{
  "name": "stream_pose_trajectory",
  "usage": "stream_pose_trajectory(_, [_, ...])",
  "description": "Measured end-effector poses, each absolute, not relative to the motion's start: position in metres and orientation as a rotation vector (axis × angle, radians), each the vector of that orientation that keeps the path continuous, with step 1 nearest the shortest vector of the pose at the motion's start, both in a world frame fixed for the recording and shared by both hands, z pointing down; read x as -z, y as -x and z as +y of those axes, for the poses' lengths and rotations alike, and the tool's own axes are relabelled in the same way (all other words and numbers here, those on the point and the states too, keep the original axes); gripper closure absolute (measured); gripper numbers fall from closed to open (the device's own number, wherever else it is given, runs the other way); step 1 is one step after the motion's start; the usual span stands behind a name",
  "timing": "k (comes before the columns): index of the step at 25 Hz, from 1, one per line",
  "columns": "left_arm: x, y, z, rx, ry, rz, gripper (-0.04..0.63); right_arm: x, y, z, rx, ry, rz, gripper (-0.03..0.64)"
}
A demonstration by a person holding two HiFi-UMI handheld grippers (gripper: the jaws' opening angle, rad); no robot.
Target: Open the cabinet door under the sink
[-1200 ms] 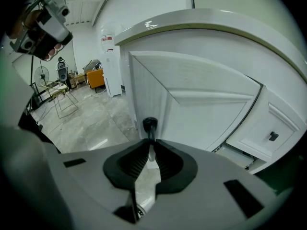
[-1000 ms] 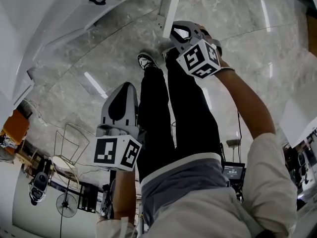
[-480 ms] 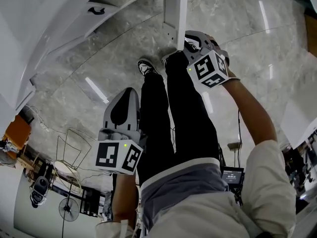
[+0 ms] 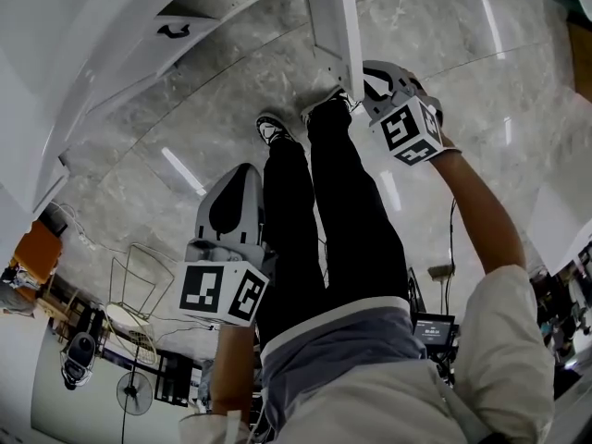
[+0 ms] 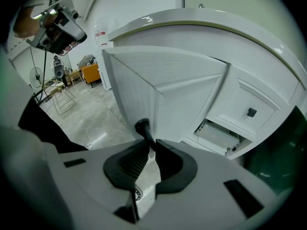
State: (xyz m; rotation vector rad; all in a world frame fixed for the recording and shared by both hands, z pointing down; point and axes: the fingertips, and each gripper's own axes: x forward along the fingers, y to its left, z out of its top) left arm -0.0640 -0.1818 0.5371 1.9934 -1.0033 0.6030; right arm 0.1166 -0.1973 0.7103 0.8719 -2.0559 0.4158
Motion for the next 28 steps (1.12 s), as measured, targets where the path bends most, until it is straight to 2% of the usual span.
stream_pose_trajectory(28, [-0.540,0.027,-0.180,-0.619,-1.998,-0.975,0.595,-0.712,-0.207,-0.197,-0.451,-0.913,-2.020,0.572])
